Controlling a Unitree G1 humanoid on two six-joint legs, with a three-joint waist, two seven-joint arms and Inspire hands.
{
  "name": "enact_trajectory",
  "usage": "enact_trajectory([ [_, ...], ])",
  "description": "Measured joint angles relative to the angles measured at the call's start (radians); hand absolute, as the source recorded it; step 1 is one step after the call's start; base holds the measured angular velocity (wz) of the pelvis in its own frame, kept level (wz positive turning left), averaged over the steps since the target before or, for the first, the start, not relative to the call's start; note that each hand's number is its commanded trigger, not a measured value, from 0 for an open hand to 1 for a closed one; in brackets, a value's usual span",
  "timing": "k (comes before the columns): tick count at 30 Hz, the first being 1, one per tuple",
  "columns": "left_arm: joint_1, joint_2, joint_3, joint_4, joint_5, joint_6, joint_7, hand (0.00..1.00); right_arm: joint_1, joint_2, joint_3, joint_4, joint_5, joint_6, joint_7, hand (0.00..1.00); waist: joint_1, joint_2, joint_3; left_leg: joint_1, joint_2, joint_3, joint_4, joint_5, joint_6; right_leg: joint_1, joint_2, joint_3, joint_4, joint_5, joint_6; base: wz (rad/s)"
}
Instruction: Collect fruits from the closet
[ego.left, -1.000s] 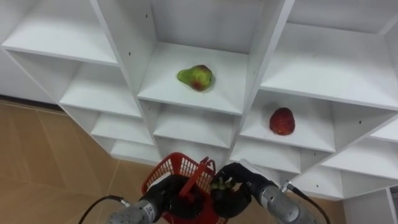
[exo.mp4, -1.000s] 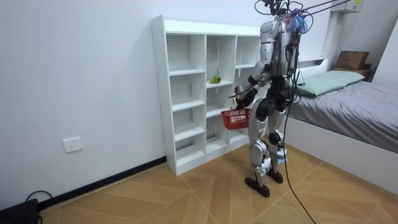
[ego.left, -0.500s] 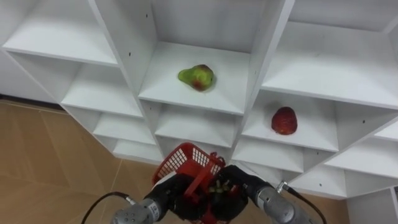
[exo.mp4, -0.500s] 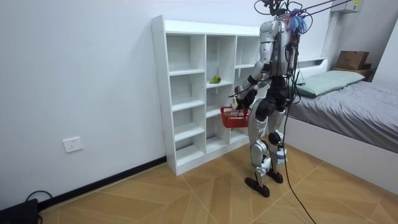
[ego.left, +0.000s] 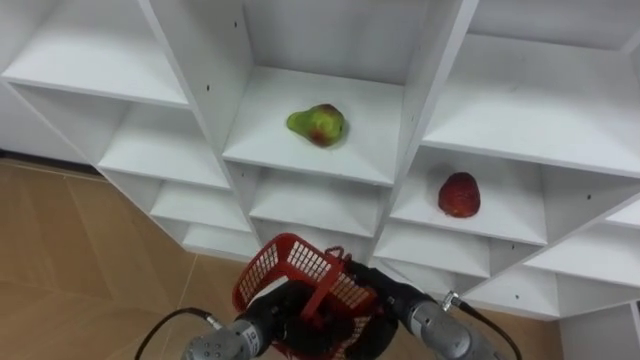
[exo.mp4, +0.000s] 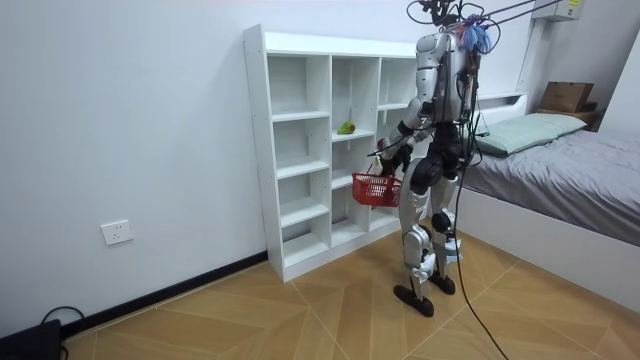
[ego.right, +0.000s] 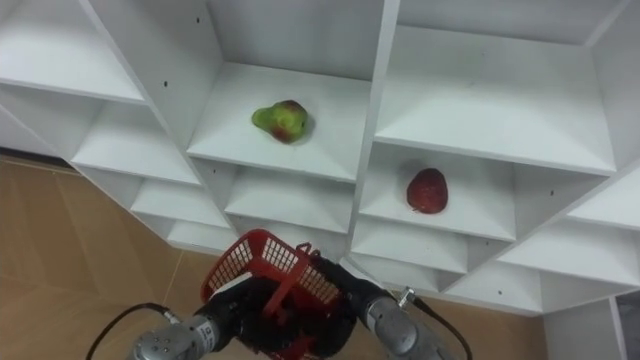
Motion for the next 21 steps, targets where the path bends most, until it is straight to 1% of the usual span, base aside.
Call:
enact_trajectory([
  [7,0.0,0.001,0.0,0.0,0.0,0.0,0.001,1.0,-0.002,0.0,0.0,0.014,0.0,0.0,0.0,0.0,-0.001,-0.001,0.0008,0.0,0.0,0.0,0.0,0.003,-0.001,0.0,-0.001,-0.001,0.0,0.0,0.0,0.0],
  [12,0.0,0.002,0.0,0.0,-0.003,0.0,0.002,1.0,-0.004,-0.001,0.0,0.031,0.0,0.001,0.0,0.0,-0.001,-0.006,0.0032,0.001,-0.001,0.0,0.0,0.006,-0.002,0.001,-0.001,-0.002,0.0,0.0,0.0,0.0],
  [17,0.002,0.006,0.001,0.009,-0.002,0.0,0.004,1.0,-0.004,-0.006,0.0,0.03,-0.002,0.001,0.002,0.0,-0.001,-0.006,0.0029,0.003,-0.001,0.0,-0.002,0.009,-0.002,0.002,-0.002,0.001,0.0,0.0,0.0,0.0],
  [21,0.014,0.008,0.004,0.015,-0.002,0.0,0.023,1.0,-0.004,-0.006,0.0,0.027,-0.009,0.001,0.027,0.0,0.0,-0.009,0.0016,0.007,-0.001,0.0,-0.003,0.009,-0.002,0.004,-0.001,0.003,0.001,0.0,0.0,0.0],
])
